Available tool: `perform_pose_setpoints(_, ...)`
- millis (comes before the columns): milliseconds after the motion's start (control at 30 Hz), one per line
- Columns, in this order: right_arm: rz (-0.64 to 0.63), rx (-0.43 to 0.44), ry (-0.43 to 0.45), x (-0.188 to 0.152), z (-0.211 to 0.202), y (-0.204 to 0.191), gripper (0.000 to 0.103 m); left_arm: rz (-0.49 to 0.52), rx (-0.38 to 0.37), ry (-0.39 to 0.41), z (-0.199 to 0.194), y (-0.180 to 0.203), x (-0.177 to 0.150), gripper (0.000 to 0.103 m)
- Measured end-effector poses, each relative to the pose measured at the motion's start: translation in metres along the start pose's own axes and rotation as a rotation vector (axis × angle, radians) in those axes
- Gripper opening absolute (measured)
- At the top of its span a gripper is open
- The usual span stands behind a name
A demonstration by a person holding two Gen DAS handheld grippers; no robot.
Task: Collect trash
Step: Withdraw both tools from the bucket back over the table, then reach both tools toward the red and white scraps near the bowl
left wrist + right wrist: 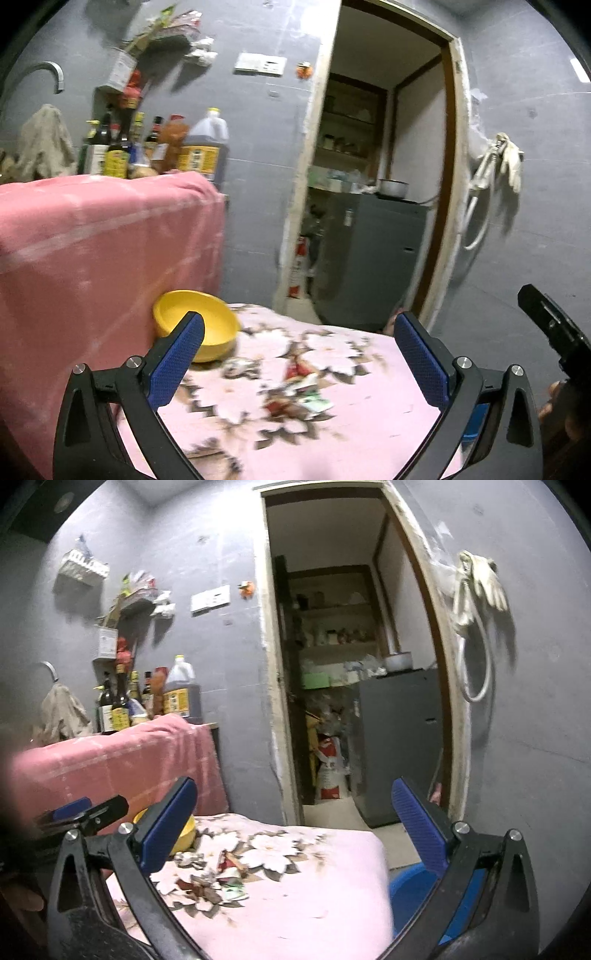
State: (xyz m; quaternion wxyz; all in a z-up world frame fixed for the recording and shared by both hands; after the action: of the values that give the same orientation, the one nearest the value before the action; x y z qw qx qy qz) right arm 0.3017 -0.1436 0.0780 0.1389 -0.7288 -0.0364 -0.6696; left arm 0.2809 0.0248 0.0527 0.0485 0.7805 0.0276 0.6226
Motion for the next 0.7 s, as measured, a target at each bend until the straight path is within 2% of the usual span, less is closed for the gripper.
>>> perform_pose_setpoints(167, -0.034, 0.054, -0.001, -0.009, 0.005, -0.032, 0.103, -0.015, 0.056, 0.011, -0.010, -0.032, -0.007, 0.100)
perform_pose_setpoints(367, -0.050, 0.098, -0.032, -0.024, 0.018, -0.054, 0.103, -0.008, 0.104, 0.010, -0.012, -0.052, -0.016, 0.101)
perform_pose_setpoints(700, -0.094, 0.136, -0.124, -0.062, 0.055, -0.068, 0.103, -0.036, 0.130, -0.066, 0.010, -0.071, -0.043, 0.100)
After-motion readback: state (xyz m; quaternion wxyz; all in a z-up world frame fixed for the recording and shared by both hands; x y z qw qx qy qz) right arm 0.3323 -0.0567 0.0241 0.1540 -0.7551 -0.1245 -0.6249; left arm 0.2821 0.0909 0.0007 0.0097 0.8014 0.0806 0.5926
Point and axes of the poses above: each gripper's, at about its wrist camera, not at the fingertips, and z roughly the way its jaws point, y to its right, x to its top, the point moved 8 cm from there along z, roughly the way its jaws point, and after that the axes turned 3 degrees about z, right-handed, at the moved point
